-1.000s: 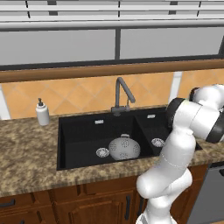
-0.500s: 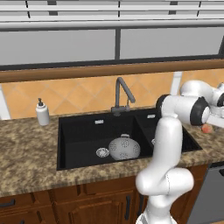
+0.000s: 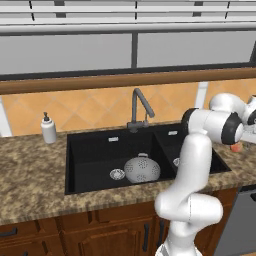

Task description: Put the colander in the sink, put the peach in the colander, and turn on the sink faucet and pour water over the colander.

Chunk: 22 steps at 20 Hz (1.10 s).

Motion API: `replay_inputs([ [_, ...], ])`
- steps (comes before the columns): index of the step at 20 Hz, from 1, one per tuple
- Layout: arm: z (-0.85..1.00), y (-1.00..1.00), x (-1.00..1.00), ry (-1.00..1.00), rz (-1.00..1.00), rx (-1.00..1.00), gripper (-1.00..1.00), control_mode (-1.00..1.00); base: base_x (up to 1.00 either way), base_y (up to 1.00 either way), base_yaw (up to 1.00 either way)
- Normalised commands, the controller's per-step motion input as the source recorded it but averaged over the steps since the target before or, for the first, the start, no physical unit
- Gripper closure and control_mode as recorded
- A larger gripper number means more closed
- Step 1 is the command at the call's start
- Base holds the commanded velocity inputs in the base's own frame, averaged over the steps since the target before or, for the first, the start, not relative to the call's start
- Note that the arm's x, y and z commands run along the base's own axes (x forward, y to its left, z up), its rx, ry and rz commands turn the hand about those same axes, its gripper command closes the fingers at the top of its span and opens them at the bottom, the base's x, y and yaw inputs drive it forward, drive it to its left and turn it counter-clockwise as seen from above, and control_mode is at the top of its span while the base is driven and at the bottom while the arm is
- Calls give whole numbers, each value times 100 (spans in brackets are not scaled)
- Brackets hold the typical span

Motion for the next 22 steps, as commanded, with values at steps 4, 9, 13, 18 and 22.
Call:
replay_inputs([
  [4, -29, 20, 12, -14, -1, -30, -100, -100, 0, 0, 0],
  [9, -31, 11, 21, 0, -3, -6, -100, -100, 0, 0, 0],
  [13, -20, 0, 36, 18, -4, 0, -100, -100, 0, 0, 0],
  [18, -1, -11, 26, 21, -3, 0, -100, -100, 0, 0, 0],
  [22, 0, -21, 14, 20, -2, 0, -100, -100, 0, 0, 0],
])
